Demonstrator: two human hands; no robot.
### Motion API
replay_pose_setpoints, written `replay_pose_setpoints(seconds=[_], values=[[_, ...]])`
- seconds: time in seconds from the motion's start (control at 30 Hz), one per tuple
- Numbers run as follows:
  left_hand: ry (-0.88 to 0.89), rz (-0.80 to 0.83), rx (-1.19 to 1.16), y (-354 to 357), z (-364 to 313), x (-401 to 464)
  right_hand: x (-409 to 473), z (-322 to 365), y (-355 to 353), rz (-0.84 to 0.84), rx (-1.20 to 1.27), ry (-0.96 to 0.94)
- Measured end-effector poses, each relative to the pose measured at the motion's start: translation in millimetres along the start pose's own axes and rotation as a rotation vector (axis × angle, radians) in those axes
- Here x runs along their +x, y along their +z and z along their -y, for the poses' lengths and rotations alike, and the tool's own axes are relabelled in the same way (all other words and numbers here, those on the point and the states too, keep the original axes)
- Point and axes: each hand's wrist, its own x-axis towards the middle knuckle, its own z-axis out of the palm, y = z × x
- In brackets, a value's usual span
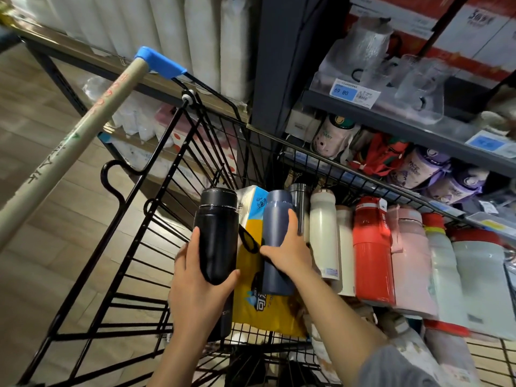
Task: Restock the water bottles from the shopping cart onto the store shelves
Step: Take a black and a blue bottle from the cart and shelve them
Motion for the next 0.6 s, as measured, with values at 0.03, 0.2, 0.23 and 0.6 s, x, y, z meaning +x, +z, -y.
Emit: replay_pose_setpoints(seconds=[0.03, 0.2, 0.23, 0.6], values=[[0.008, -0.006, -0.005, -1, 1, -1, -5, -2, 5, -0.011, -0.001, -0.008], [0.041, -0.005, -0.055, 2, 4, -4, -14, 1, 21, -0.088, -0.055, 0.004], [0.052, -0.007, -0.063, 2, 4, -4, -13, 2, 23, -0.104, -0.064, 0.020], [0.141, -0.071, -0.016, 5, -8, -5, -39, -18, -4, -0.146, 0.173, -0.148]])
